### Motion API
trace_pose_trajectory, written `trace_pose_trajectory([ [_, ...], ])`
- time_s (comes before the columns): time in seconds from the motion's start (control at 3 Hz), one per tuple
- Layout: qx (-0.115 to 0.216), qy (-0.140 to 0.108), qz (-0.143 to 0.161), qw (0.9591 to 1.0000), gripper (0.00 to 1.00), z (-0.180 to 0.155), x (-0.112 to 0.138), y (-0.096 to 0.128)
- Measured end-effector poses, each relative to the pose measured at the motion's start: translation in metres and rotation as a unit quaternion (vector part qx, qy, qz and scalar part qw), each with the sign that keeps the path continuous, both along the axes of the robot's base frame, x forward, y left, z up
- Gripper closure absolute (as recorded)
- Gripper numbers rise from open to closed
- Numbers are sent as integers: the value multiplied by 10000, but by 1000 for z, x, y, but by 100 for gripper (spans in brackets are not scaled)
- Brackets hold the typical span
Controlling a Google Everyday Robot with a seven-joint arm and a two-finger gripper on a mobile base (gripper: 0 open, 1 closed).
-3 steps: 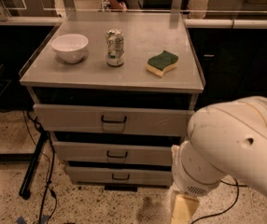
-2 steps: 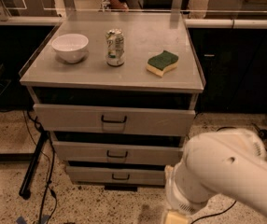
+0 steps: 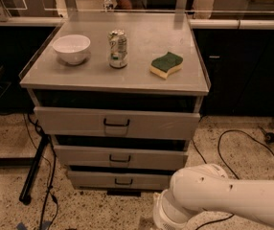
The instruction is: Open bottom drawer
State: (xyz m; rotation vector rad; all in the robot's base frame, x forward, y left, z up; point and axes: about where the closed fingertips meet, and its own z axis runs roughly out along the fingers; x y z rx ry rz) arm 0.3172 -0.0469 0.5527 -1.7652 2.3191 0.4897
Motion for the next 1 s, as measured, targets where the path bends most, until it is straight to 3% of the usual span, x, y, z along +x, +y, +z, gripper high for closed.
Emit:
trace_pose_trajectory([
  [0.33,-34,17,13,10000,0,-9,-5,2],
  [0.67,19,95,-83,9999,0,-51,4,9],
  [1.0,189,-60,-175,9997,0,-83,31,21],
])
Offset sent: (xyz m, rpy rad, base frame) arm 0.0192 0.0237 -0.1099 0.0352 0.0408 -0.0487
